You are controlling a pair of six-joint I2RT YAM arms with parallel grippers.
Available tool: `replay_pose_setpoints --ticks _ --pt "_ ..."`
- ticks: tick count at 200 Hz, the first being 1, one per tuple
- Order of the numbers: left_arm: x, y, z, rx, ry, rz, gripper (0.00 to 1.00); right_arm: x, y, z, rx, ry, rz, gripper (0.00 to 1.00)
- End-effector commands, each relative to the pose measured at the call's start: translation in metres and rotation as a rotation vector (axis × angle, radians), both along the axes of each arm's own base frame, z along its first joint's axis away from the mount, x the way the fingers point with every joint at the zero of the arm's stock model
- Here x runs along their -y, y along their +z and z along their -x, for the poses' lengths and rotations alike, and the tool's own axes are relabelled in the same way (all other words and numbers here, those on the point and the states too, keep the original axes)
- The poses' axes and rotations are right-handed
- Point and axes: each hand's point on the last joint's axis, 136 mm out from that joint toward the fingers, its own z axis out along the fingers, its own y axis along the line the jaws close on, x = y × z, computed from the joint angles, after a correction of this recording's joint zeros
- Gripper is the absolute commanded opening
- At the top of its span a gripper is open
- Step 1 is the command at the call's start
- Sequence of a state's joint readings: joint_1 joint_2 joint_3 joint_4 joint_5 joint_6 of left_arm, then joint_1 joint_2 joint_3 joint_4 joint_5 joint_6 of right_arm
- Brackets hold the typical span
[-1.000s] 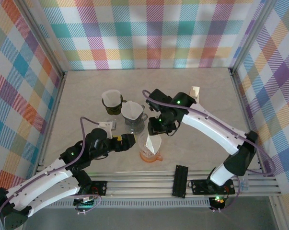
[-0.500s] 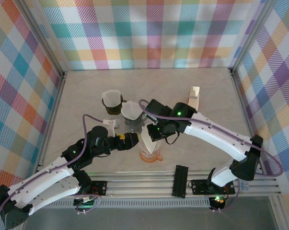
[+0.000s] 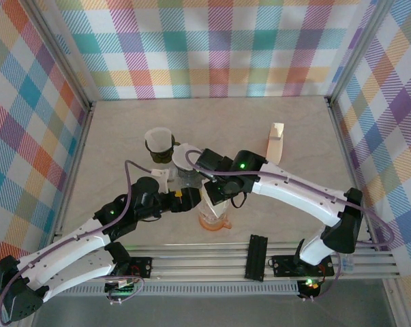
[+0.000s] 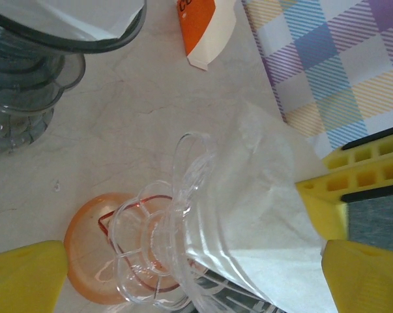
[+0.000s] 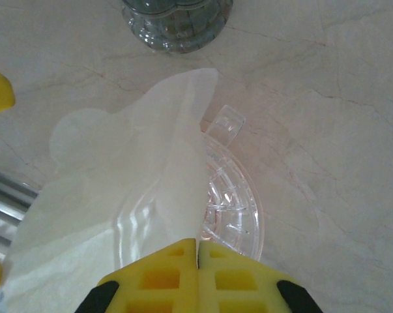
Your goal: Place the coffee filter in the dripper
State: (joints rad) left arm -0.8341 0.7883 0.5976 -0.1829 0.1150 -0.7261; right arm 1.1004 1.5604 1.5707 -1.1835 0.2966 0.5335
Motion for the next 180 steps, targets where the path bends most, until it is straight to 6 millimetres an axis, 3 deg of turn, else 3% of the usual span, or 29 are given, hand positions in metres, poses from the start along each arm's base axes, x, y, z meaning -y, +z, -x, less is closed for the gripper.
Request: replay_pose_setpoints --ticks 1,33,124,180 --pt "0.0 0.012 -0.003 0.023 0.007 0.042 1.0 0.008 0.005 -0.007 0.059 0.02 0.061 0.0" --pt "-0.002 0.011 -0.002 0.026 0.014 0.037 1.0 0.014 0.004 -0.01 0.078 0.031 0.116 0.0" --pt "0.002 -0.001 -0.004 0.003 0.006 0.022 1.0 0.001 -0.023 -0.01 0.055 0.057 0.146 0.0" --pt "-0.003 -0.016 -0.003 -0.024 0.026 -0.011 0.92 0.003 -0.035 -0.011 0.049 0.058 0.186 0.0"
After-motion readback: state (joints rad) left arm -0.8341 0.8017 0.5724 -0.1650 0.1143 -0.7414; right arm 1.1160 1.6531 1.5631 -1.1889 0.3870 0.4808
